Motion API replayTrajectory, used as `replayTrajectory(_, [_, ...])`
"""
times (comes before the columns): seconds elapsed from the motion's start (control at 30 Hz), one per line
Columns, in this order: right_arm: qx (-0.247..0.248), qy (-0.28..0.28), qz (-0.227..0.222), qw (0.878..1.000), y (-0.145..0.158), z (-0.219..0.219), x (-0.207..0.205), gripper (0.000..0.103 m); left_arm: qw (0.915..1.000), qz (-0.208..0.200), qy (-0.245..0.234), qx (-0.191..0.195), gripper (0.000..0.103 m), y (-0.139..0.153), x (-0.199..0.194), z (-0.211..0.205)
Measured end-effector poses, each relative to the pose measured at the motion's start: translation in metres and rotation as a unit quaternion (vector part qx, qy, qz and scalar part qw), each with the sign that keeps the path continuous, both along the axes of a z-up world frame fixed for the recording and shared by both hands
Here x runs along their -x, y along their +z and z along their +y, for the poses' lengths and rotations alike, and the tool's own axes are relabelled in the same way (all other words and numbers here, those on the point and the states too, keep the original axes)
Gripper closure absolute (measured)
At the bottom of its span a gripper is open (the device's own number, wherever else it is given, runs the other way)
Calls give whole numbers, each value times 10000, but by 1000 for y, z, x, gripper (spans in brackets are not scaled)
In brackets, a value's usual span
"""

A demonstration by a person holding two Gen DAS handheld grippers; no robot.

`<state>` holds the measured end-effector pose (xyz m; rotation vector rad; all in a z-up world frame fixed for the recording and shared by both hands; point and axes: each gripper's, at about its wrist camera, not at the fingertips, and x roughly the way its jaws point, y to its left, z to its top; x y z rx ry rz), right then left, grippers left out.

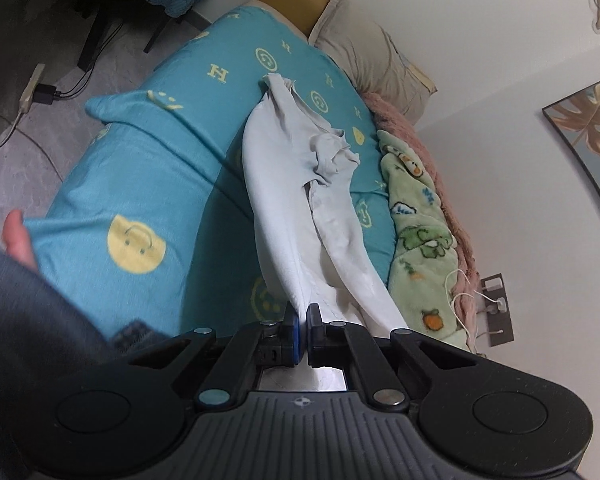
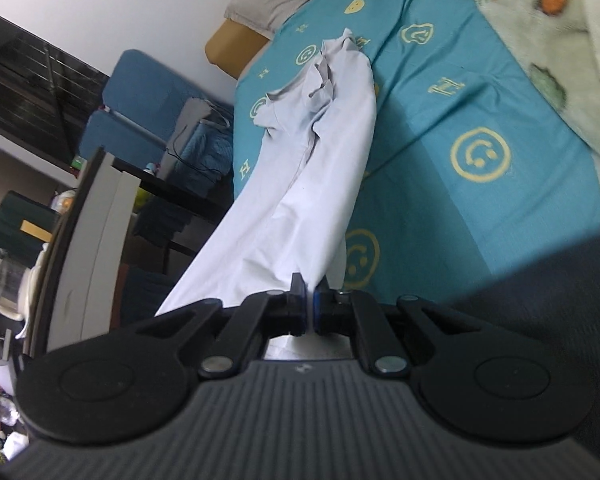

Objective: Fold clothes
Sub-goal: 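Lift the hem with both grippers and lay it over onto the collar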

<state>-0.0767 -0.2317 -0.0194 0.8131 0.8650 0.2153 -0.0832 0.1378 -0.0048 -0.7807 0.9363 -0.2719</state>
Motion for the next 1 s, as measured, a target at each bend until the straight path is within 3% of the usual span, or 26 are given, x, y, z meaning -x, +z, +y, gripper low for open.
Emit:
replayTrajectory(0.2, [-184,-167,-87,9997,5,-7,20,96,9999,3,-9,-114,100,1,7,-9])
replayTrajectory(0.33, [-228,-276,-265,9990,7,-11,3,96,9982,-8,-69,-603,99,8,-21,-24])
replayTrajectory(0.7, [266,-306,-683,9968,6,-14,-114,96,9889,-760,105,-1273,99,23,-147,-55])
replayTrajectory(1.0, [1350,-48,-1266,9827,-5,10,-206,96,9708,-1132,364,-2082,99,-7,-235,-78])
